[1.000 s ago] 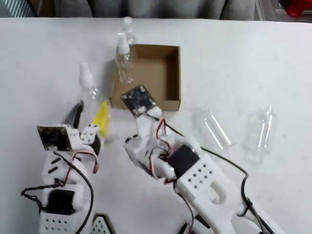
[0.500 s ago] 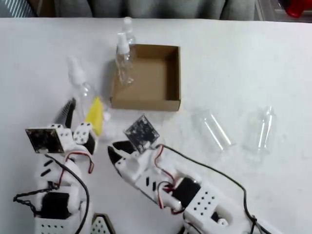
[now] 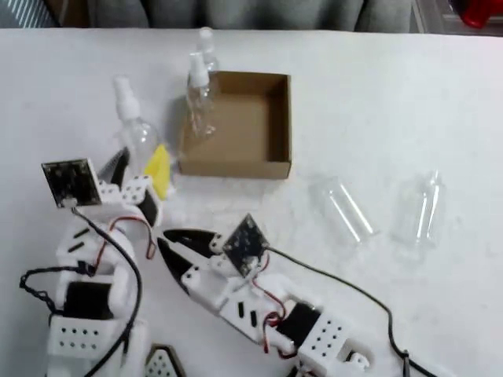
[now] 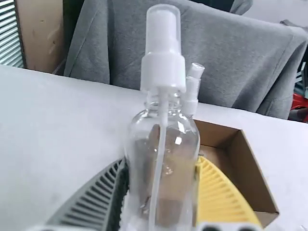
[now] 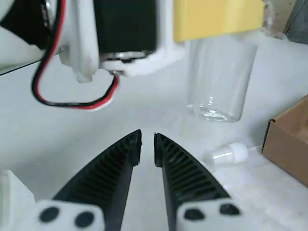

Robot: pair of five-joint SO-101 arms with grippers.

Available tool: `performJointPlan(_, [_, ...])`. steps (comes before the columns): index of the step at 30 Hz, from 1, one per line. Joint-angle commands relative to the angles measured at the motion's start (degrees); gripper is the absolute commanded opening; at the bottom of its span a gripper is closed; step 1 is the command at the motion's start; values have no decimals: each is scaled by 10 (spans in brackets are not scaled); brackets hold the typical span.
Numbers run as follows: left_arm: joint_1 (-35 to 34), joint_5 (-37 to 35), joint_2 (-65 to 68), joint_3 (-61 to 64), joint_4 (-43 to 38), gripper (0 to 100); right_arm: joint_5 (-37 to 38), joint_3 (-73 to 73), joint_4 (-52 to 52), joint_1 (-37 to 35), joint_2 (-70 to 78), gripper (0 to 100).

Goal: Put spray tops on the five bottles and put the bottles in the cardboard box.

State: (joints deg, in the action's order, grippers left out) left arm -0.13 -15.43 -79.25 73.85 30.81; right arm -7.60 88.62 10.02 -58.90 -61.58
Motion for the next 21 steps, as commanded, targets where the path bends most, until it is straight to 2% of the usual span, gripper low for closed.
performJointPlan(1, [48,-4,-58,-3,13,20,-4,-5,23,-5,-9,15])
performJointPlan(9, [61,25,-217,69,50,20,-3,-5,20,-4,-9,15])
performJointPlan(12, [62,25,-255,76,88,20,0,-13,-25,-3,-15,15])
performJointPlan(16, [65,25,-257,55,125,20,0,-36,-74,-2,-14,15])
performJointPlan(21, [65,25,-257,55,127,20,1,-37,-79,-1,-14,15])
